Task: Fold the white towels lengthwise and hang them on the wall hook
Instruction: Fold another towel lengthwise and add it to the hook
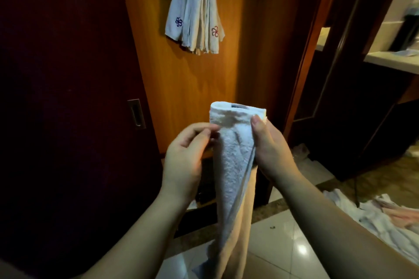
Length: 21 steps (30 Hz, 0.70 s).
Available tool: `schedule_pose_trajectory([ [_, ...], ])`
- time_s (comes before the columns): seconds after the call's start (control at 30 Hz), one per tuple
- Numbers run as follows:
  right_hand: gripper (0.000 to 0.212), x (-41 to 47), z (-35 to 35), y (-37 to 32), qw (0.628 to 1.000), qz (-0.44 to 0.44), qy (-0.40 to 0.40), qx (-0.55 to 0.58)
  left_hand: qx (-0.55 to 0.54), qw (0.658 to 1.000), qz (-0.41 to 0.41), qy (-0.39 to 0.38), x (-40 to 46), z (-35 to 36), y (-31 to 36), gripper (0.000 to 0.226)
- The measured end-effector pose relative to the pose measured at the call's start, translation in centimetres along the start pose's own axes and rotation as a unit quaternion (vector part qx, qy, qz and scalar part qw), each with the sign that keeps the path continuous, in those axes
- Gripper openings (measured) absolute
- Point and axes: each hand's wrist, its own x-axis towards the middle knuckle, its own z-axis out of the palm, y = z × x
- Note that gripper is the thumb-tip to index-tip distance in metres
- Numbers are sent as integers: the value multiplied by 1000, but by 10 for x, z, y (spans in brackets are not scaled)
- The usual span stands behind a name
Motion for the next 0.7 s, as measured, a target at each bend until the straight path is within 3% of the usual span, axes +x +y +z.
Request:
schedule_pose_trajectory([
  [0.07, 31, 9, -2, -3, 999, -3, -16, -31, 50, 997, 5, 51, 14, -6, -7, 23],
  [0.2, 39, 27, -6, -12, 997, -37, -63, -21, -21, 982, -159, -96, 41, -11, -14, 67],
  [0.3, 39, 40, -10, -19, 996, -54, -77, -6, -75, 967, -203, -131, 54, -10, -8, 49],
  [0.4, 43, 51, -16, -14, 997, -30, -55, 43, -61, 975, -176, -119, 66, -3, -2, 32],
  [0.53, 59, 44, -25, 19, 968, 124, -29, 217, -81, 982, -141, -95, 72, 13, 14, 18],
  [0.7, 62, 13, -31, 94, 932, 286, 0, 224, -48, 987, -137, -71, 85, 17, 32, 11],
])
